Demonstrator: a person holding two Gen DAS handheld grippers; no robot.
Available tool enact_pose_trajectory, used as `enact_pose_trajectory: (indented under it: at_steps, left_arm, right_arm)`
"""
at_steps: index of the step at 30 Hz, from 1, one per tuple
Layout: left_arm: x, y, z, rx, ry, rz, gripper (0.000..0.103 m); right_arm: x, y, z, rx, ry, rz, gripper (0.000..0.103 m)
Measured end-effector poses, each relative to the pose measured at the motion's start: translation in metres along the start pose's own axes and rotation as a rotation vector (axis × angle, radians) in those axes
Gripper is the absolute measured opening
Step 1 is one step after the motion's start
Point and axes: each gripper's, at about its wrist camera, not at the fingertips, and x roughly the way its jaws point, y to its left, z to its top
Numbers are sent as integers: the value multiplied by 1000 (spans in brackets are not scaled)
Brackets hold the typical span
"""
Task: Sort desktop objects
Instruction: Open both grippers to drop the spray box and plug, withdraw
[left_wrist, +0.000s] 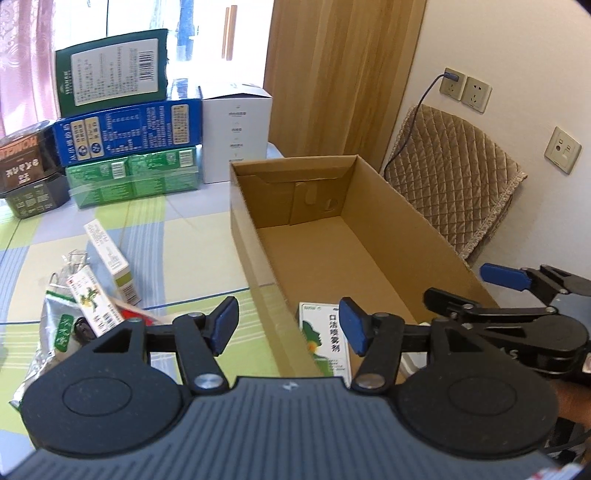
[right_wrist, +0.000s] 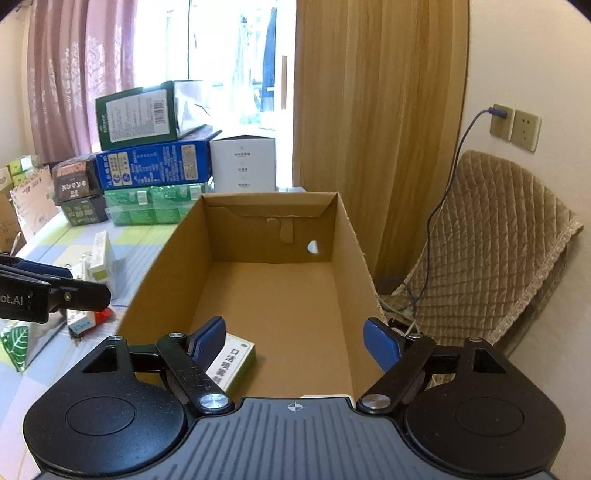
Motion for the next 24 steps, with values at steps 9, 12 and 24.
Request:
enact_pose_trajectory:
  at_steps: [9, 12, 24]
  left_arm:
    - [-43, 26, -18, -14, -30, 57, 64]
    - [-60, 40, -26, -24, -36, 83, 72]
    - [-126, 109, -73, -74, -63, 223, 101]
  right_arm:
    - [-43, 37, 7, -12, -42, 62, 86]
    - [-56, 53, 8, -10, -57, 94, 90]
    - [-88, 124, 9, -53, -76, 255, 101]
